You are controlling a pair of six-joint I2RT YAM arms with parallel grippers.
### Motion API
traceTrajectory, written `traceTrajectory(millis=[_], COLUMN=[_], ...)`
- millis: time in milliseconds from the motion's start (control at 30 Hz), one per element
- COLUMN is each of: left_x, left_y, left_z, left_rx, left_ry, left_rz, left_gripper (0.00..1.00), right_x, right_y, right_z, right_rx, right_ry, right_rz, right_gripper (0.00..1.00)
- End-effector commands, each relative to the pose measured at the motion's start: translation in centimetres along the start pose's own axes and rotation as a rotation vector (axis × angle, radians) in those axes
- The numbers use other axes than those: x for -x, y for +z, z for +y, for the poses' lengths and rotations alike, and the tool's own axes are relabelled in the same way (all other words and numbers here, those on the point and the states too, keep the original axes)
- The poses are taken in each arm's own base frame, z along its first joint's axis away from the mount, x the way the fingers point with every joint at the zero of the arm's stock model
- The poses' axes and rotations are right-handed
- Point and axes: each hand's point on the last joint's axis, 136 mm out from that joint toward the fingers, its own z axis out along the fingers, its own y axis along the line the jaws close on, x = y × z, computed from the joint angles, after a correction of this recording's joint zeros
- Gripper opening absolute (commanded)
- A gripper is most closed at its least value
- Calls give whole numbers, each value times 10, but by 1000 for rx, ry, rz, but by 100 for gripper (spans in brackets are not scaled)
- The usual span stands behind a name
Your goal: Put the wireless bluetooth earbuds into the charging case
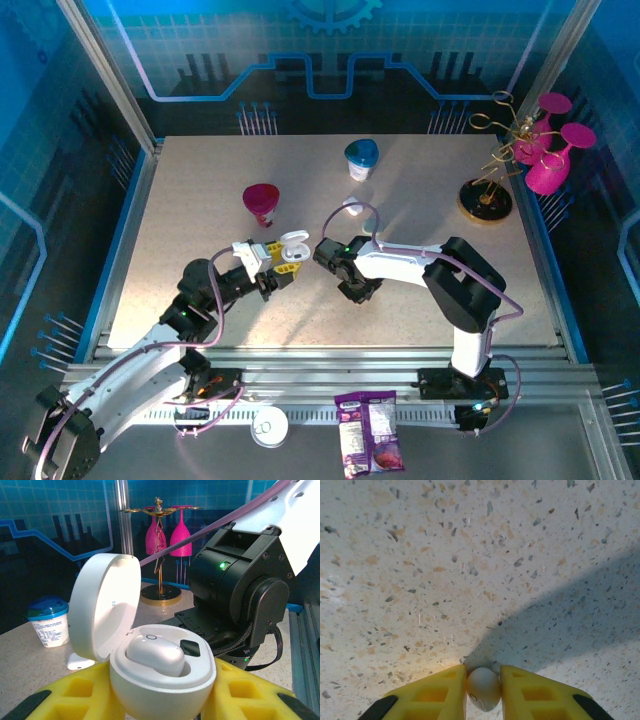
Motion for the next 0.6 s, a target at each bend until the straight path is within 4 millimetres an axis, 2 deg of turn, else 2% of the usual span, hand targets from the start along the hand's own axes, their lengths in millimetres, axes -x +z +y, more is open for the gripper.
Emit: traceTrajectory(millis=[0,267,567], left_x=[9,9,0], left_y=[0,2,8], left_z=[1,0,0], left_rx=[8,0,-18], left_ry=[22,19,-10], left_rz=[-24,-21,8], left_gripper=[23,23,24], right_x=[1,10,13], right_y=[-1,-32,-68], right_z=[-4,-17,-34], right_rx=[-32,58,288], right_ry=[-8,94,242], right_rz=[-13,-160,-299], right_gripper=[19,17,18])
